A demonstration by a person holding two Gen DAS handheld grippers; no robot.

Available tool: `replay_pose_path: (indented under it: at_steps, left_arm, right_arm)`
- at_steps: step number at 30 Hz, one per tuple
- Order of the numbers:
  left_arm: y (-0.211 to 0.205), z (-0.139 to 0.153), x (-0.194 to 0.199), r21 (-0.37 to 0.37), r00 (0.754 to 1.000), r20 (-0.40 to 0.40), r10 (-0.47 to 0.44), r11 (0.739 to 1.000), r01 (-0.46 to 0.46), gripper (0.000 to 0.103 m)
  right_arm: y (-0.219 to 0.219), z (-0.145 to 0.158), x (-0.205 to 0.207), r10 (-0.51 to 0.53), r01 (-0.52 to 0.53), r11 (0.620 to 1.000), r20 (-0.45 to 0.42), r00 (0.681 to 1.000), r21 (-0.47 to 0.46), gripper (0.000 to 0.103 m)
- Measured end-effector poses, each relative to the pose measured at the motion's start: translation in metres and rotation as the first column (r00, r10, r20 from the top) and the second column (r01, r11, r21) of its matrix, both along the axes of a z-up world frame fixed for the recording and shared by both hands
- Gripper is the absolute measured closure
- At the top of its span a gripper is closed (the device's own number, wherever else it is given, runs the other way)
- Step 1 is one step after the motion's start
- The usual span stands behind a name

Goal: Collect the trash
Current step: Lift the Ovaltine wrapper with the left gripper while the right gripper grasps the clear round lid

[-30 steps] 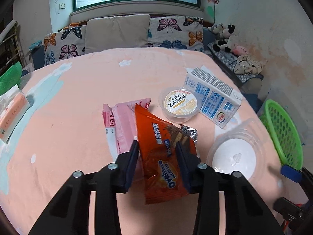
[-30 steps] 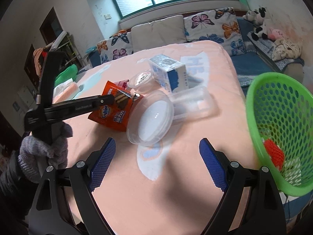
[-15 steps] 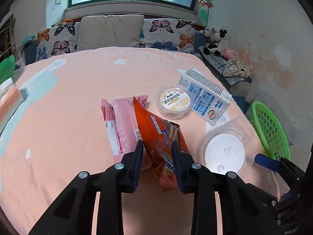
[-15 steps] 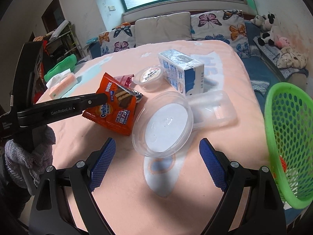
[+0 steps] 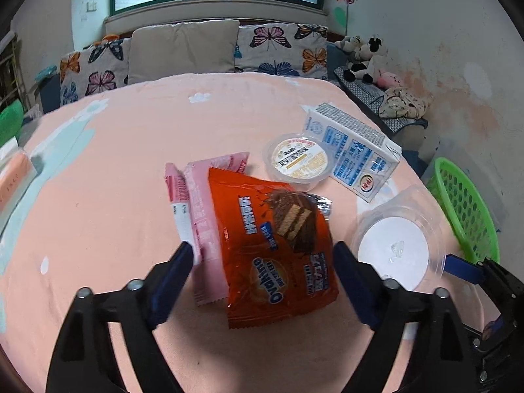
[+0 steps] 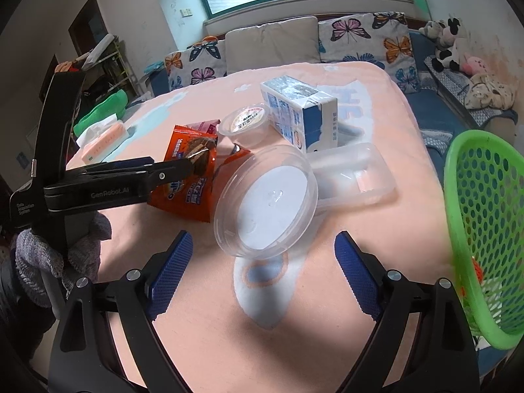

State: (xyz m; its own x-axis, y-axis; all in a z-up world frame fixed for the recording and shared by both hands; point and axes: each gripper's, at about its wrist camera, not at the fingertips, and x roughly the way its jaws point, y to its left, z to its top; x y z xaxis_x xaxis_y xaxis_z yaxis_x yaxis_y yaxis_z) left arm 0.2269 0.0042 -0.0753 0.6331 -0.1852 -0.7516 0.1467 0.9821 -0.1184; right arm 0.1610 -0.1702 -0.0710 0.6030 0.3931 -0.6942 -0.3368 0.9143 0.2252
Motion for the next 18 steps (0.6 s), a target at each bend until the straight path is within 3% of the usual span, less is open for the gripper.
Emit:
replay_pose_path:
  at_steps: [3, 16, 18]
  left_arm:
    - [-0.01, -0.002, 0.004, 0.03, 1.0, -0.014, -0.013, 0.999, 0.013, 0.011]
    - [-0.027, -0.025, 0.028, 0.112, 0.994, -0.098, 0.05, 0.993, -0.039, 0.011]
    - [-0.025, -0.025, 0.027, 0.105, 0.994, -0.093, 0.058, 0.993, -0.048, 0.02]
  right_arm:
    - [-0.003, -0.002, 0.002, -0.006, 0.006, 1.0, -0.006, 1.0, 0.009, 0.015]
    - [-0.01, -0.006, 0.0, -0.008, 0.008, 0.999, -0.018, 1.0, 0.032, 0.015]
    - [-0.01, -0.006, 0.0, -0.008, 0.008, 0.999, -0.02, 1.0, 0.032, 0.015]
